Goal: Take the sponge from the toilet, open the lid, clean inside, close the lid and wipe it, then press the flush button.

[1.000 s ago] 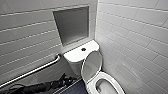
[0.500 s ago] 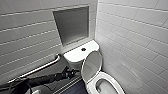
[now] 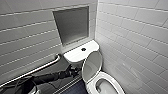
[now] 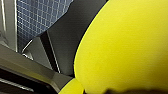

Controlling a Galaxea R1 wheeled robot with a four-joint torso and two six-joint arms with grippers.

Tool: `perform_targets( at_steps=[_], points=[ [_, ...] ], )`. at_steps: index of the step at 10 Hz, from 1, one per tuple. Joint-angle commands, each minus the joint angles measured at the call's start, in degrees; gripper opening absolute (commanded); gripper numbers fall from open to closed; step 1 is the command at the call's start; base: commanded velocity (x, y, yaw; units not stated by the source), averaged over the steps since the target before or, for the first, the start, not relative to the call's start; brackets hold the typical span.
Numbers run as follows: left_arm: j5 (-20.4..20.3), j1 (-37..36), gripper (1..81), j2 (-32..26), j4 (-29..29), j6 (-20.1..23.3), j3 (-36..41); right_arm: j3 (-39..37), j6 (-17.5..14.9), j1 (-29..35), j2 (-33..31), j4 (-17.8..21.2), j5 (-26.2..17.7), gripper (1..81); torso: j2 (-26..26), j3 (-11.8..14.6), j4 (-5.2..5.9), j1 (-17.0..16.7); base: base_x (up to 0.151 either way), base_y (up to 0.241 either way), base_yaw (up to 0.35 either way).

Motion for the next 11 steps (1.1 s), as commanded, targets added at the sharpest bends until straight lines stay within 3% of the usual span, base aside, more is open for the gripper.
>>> perform_targets(
  at_steps=[1, 6, 8, 10, 11],
  points=[
    [3.3, -6.1, 81.1, 0.2, 0.6, 0.9, 4.2, 0.9, 0.0, -0.4, -1.0, -1.4, -2.4, 1.0, 0.0, 0.0, 0.00, 0.0, 0.000, 0.000, 0.000],
    [4.7, 4.2, 81.1, -4.8, 10.6, 1.0, 14.8, -1.4, 0.5, 0.4, -0.7, -0.9, -2.4, 1.0, 0.0, 0.0, 0.00, 0.0, 0.000, 0.000, 0.000],
    [7.3, 11.0, 81.1, -7.1, 16.1, 1.1, 17.5, -2.9, 0.8, 0.4, 0.0, -0.3, -2.8, 1.0, 0.0, 0.0, 0.00, 0.0, 0.000, 0.000, 0.000],
    [7.7, 20.6, 81.1, -9.2, 21.8, 1.1, 17.9, -8.0, 0.7, -0.2, 3.6, 3.4, -3.1, 1.0, 0.0, 0.0, 0.00, 0.0, 0.000, 0.000, 0.000],
    [7.6, 25.3, 81.1, -10.4, 24.5, 1.1, 17.7, -11.8, -3.6, -0.7, 6.6, 8.8, -3.1, 1.0, 0.0, 0.0, 0.00, 0.0, 0.000, 0.000, 0.000]
  ],
)
